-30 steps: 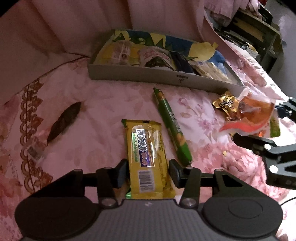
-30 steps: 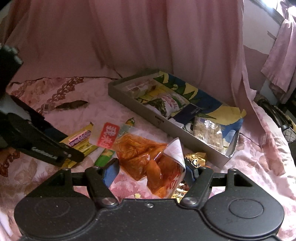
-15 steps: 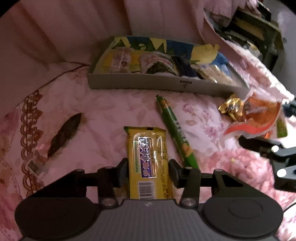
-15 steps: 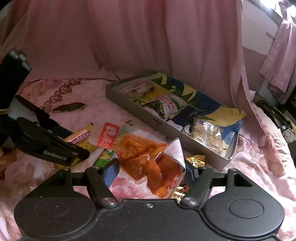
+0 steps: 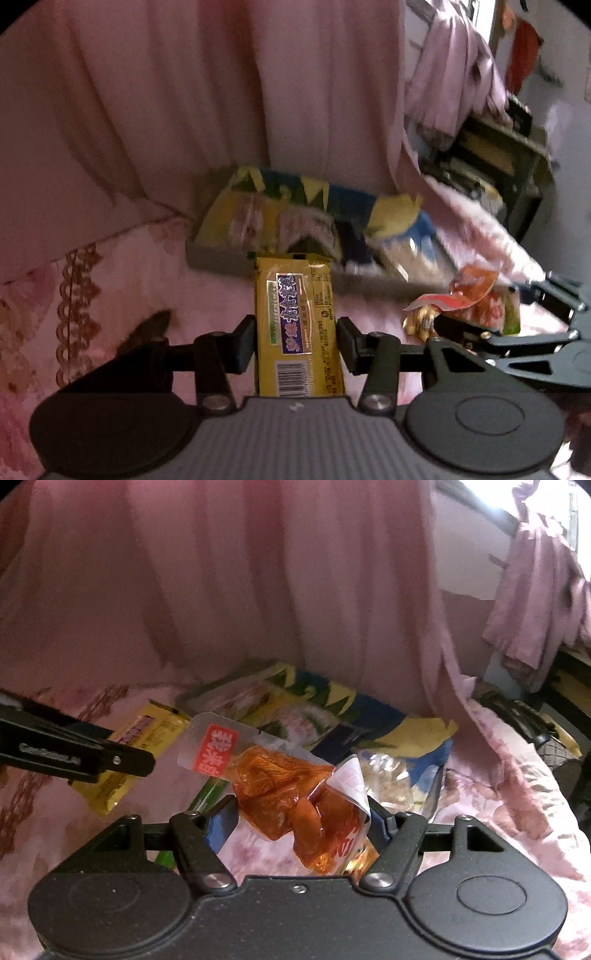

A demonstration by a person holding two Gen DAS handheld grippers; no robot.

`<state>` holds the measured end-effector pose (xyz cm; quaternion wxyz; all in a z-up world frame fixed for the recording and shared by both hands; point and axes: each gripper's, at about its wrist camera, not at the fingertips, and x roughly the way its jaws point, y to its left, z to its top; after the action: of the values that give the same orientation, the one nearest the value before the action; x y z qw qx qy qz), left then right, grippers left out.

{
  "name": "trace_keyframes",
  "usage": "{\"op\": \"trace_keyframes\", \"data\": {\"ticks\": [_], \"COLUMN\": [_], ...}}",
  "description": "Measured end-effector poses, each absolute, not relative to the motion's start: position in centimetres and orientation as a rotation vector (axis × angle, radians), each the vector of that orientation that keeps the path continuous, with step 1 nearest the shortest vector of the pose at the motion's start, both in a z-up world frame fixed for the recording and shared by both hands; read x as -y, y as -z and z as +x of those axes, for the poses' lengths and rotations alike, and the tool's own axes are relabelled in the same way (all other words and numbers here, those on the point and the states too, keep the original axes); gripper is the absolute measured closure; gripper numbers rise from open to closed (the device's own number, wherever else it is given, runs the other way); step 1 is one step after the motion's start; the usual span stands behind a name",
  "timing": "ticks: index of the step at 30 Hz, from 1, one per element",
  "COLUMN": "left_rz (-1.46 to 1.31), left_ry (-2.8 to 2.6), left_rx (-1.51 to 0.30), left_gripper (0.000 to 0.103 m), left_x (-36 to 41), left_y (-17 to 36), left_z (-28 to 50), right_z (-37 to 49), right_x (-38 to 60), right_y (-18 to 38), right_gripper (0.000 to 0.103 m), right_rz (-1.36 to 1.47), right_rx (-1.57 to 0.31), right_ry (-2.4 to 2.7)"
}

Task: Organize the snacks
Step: 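Carry the yellow bar into the tray with the left tool while the right tool carries the orange bag there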

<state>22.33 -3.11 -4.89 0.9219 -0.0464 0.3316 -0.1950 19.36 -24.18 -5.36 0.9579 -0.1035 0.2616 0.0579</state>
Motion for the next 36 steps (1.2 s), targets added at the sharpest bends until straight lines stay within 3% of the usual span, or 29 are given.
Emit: {"op": "trace_keyframes", "data": {"ticks": [7,12,23,36], "left_rz": [-0.110,-0.146,-0.175,-0.080], "left_ry": [0.363,0.389,0.338,0.312], "left_rx": [-0.573,-0.516,-0.674,-0.745], "left_gripper": [0.052,0.052,0.052,0.051], "left_x": [6.1,9.5,16.0,17.5], "left_y": [2.0,1.4,6.2,8.5], "left_z": [27.3,31.7,37.8,38.3], "right_z": [23.3,26.8,30.2,32.1], "right_x": [28.0,31.1,33.3,34.5], "right_y": [3.9,4.9,8.6,11.1], "right_gripper": [0.030,0.030,0.030,0.026], "right_rz": [-0.097,-0.030,0.025,0.087], "right_rx": [-0.391,-0.393,-0.467,-0.543], "right_ry": [-0.005,0.063,0.102,0.104]}}
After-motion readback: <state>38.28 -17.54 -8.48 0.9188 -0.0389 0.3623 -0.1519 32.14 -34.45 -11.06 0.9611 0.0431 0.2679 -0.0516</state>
